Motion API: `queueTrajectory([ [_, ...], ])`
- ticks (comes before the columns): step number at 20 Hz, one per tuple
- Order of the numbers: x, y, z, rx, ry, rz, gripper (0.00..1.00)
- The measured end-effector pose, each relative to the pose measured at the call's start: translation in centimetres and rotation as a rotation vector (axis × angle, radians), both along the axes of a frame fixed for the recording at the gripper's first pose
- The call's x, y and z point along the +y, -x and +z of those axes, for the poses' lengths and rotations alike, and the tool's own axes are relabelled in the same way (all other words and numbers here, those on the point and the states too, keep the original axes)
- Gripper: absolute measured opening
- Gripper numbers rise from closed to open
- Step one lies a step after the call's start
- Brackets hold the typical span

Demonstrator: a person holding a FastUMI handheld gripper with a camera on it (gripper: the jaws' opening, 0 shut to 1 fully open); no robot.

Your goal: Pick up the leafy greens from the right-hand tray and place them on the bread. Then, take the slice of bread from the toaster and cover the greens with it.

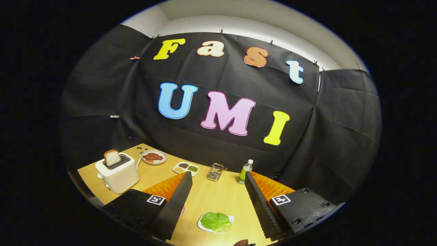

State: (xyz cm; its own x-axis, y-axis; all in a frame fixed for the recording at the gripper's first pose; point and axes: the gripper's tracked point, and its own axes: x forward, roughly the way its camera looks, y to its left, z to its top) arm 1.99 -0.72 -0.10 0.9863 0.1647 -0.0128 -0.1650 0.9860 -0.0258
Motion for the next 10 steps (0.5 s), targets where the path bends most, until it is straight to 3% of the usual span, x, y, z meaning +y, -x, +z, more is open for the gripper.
queueTrajectory([
  [7,-2.0,-3.3,-10.3,0.174,0.245,0.210,0.96],
  [10,-1.9,-4.4,-17.6,0.315,0.254,0.301,0.95],
])
